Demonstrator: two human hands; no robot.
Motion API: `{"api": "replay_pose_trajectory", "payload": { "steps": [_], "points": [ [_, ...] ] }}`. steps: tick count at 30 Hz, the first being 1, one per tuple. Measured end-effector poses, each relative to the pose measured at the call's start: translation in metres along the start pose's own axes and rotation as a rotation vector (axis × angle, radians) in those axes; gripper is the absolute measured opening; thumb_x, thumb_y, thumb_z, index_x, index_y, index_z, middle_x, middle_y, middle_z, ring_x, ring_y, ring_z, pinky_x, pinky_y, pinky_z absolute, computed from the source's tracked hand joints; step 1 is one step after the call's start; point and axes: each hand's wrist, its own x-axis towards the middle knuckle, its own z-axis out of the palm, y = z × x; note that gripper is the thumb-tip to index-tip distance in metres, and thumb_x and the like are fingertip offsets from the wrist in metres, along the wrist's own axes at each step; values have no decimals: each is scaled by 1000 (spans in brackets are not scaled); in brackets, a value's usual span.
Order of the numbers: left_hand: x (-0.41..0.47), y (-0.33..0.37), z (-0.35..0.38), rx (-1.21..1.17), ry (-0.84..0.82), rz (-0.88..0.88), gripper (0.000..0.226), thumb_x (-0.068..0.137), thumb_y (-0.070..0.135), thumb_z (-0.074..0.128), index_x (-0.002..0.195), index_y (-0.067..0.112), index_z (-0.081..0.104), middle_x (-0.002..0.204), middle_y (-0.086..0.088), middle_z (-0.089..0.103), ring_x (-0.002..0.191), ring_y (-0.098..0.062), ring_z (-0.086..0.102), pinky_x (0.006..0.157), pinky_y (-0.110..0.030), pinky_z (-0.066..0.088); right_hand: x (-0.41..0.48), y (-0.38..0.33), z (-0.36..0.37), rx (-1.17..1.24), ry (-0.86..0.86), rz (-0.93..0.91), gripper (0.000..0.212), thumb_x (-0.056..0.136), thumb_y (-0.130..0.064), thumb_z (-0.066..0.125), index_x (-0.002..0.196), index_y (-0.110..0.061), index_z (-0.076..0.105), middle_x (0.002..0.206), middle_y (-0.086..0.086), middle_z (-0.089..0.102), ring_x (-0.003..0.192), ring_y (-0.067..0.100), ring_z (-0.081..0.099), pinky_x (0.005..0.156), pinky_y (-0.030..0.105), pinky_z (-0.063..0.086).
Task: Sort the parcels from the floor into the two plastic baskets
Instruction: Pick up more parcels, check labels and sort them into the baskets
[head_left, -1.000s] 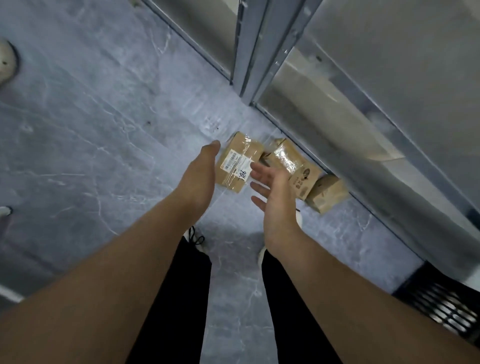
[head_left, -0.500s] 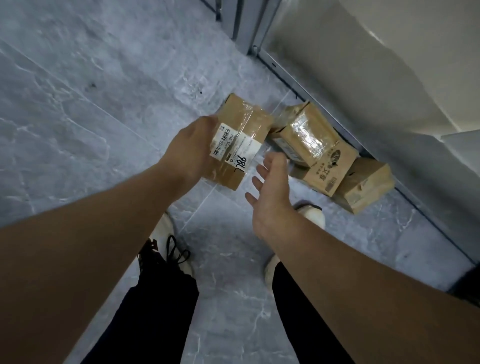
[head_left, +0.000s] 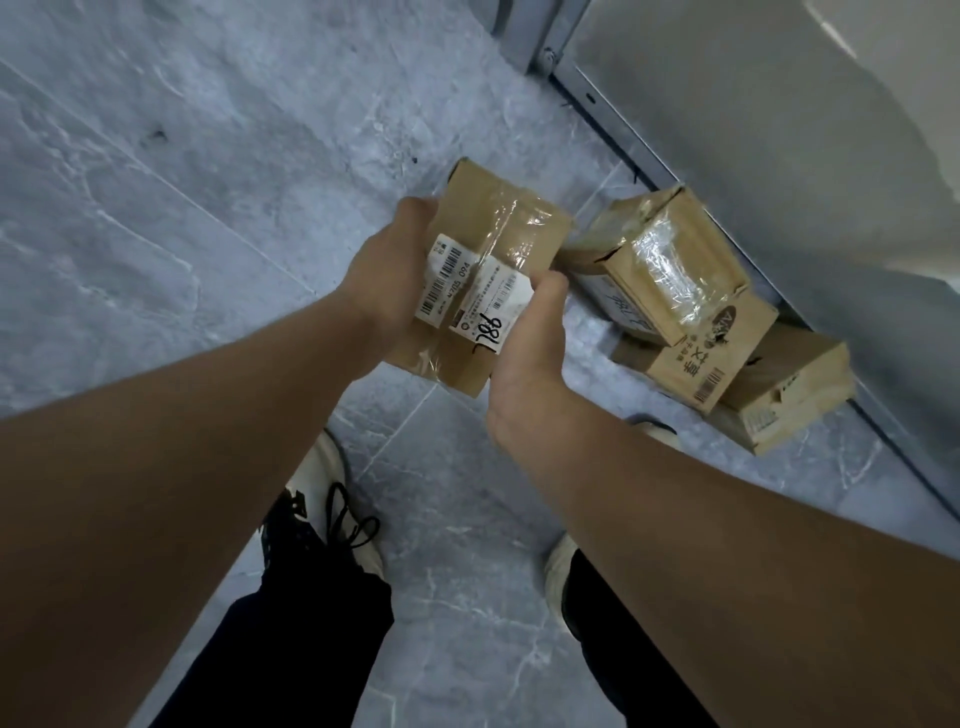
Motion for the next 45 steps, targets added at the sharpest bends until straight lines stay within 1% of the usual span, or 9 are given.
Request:
{"api": "replay_pose_trajectory", "payload": {
  "steps": [5,12,18,25,30,34,36,39,45],
  "points": [
    [-31,18,-23,-47,55,40,46,102,51,30,93,25,67,72,8,71,72,-15,68,80,-37,56,-40,-19,12,-2,12,-54,63,84,-65,38,110,-20,74,102,10,79,90,25,69,81,42,55],
    [-100,60,-55,-51,125,85,58,93,53,33,120,12,64,100,-6,72,100,-29,72,97,-51,55,-111,-55,12,-11,-109,-123,44,102,-53,34,90,-22,63,84,2,69,79,20,61,71,35,46],
    [-160,94,-75,-100,127,124,38,101,44,35,101,19,64,81,4,67,83,-19,67,91,-43,55,-178,-87,-3,-14,-184,-151,44,108,-48,34,93,-19,65,83,2,69,70,13,62,55,22,49],
    [-242,153,-101,-141,104,191,33,103,35,30,94,21,59,58,12,65,55,-3,63,73,-31,50,-261,-141,-23,5,-238,-213,45,112,-43,32,96,-15,63,60,-10,66,46,0,59,43,13,45],
    [-312,199,-115,-183,121,228,31,102,38,31,94,25,59,76,5,67,79,-15,64,96,-45,53,-329,-178,-33,-6,-205,-283,54,113,-48,27,90,-18,66,61,-11,68,49,-1,61,59,24,52],
    [-364,231,-130,-236,132,251,34,105,37,35,80,31,58,58,16,67,70,-9,66,84,-38,53,-386,-201,-41,54,-163,-305,56,114,-50,25,100,-22,72,62,-14,73,52,-3,66,67,30,51],
    [-391,246,-137,-255,123,266,31,106,37,35,87,33,60,74,8,70,71,-8,66,75,-34,52,-416,-209,-46,72,-152,-306,55,114,-49,25,106,-22,72,62,-15,73,53,-4,67,61,25,53],
    [-429,259,-150,-285,87,265,30,107,40,32,101,37,62,97,2,68,94,-16,65,85,-38,52,-457,-216,-54,70,-129,-332,58,115,-50,23,117,-20,72,66,-16,75,56,-5,69,56,20,53],
    [-503,273,-177,-322,55,308,32,105,46,34,110,41,64,116,-2,68,112,-20,65,103,-47,50,-535,-222,-59,102,-67,-445,58,114,-54,24,121,-25,74,78,-19,79,82,3,73,93,41,56]
  ]
}}
